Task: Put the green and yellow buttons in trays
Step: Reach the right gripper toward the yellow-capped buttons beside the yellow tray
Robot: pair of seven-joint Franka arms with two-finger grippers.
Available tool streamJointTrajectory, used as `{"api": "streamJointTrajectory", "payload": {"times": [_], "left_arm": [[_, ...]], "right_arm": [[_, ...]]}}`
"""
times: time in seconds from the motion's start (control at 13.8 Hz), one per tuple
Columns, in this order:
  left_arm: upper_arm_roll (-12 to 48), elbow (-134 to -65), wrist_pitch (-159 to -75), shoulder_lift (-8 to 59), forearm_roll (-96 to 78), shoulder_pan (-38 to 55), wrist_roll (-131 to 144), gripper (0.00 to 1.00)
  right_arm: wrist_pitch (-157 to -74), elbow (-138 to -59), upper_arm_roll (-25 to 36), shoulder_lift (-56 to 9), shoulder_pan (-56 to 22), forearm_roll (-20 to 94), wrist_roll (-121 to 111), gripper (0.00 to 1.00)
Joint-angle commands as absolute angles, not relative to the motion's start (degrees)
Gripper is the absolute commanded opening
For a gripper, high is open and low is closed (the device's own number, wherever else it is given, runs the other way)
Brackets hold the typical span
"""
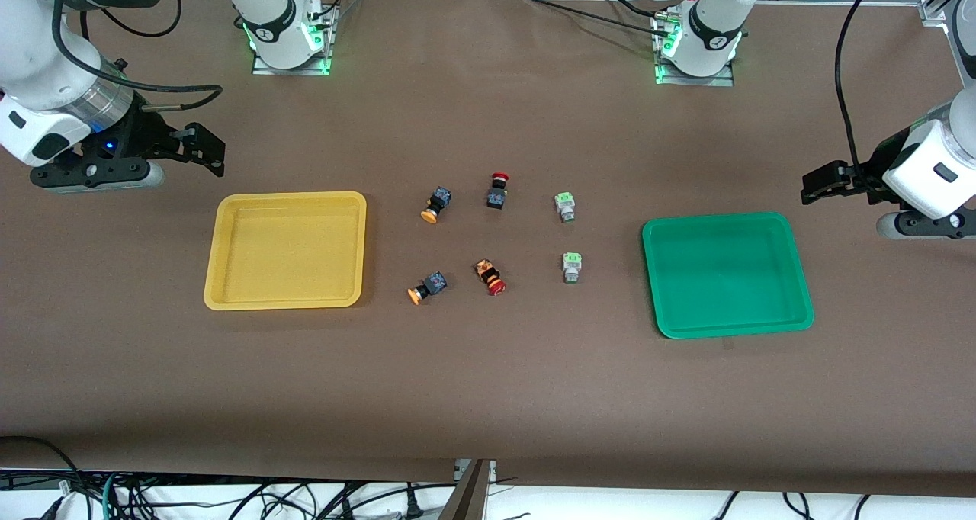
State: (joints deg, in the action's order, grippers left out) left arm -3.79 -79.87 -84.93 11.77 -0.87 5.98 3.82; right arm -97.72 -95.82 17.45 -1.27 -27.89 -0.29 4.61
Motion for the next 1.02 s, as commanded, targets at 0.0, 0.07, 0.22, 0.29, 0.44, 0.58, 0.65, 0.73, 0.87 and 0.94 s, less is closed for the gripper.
{"api": "streamJointTrajectory", "payload": {"times": [0.0,0.07,0.22,0.29,0.44,0.58,0.65,0.73,0.87,0.94], "left_arm": [[-4.04,-77.87,-84.20,12.66,-2.02,5.71,3.86,1.00],[-4.04,-77.87,-84.03,12.66,-1.76,5.71,3.69,1.00],[-4.04,-77.87,-84.02,12.66,-1.76,5.89,3.78,1.00],[-3.96,-77.87,-84.02,12.66,-1.58,5.98,3.69,1.00],[-3.87,-77.96,-84.02,12.74,-1.93,6.33,3.43,1.00],[-3.69,-78.22,-84.20,12.74,-2.02,6.59,2.99,1.00],[-3.60,-78.22,-84.37,12.74,-2.02,6.68,2.99,1.00],[-3.60,-78.22,-84.55,13.01,-2.02,6.77,2.99,1.00],[-3.52,-78.31,-84.72,13.80,-2.20,7.81,3.69,1.00],[-3.52,-78.40,-84.99,14.49,-3.33,8.43,3.87,1.00]], "right_arm": [[-98.35,-96.68,17.40,-0.09,-27.60,0.52,4.30,1.00],[-97.74,-95.98,17.32,-0.44,-27.51,0.18,3.35,1.00],[-98.17,-95.89,17.14,-1.23,-27.95,0.35,3.86,1.00],[-98.52,-95.80,16.88,-2.54,-28.12,0.79,4.82,1.00],[-101.67,-95.63,16.79,-5.96,-29.87,4.11,9.98,1.00],[-107.11,-95.54,16.70,-10.78,-32.94,4.57,18.33,1.00],[-109.84,-95.36,16.70,-13.07,-34.61,4.48,21.94,1.00],[-112.30,-94.58,16.70,-15.97,-35.85,4.57,24.84,1.00],[-115.91,-90.99,16.70,-23.34,-38.31,7.80,31.25,1.00],[-117.06,-88.10,16.70,-27.38,-38.84,10.61,34.42,1.00]]}}
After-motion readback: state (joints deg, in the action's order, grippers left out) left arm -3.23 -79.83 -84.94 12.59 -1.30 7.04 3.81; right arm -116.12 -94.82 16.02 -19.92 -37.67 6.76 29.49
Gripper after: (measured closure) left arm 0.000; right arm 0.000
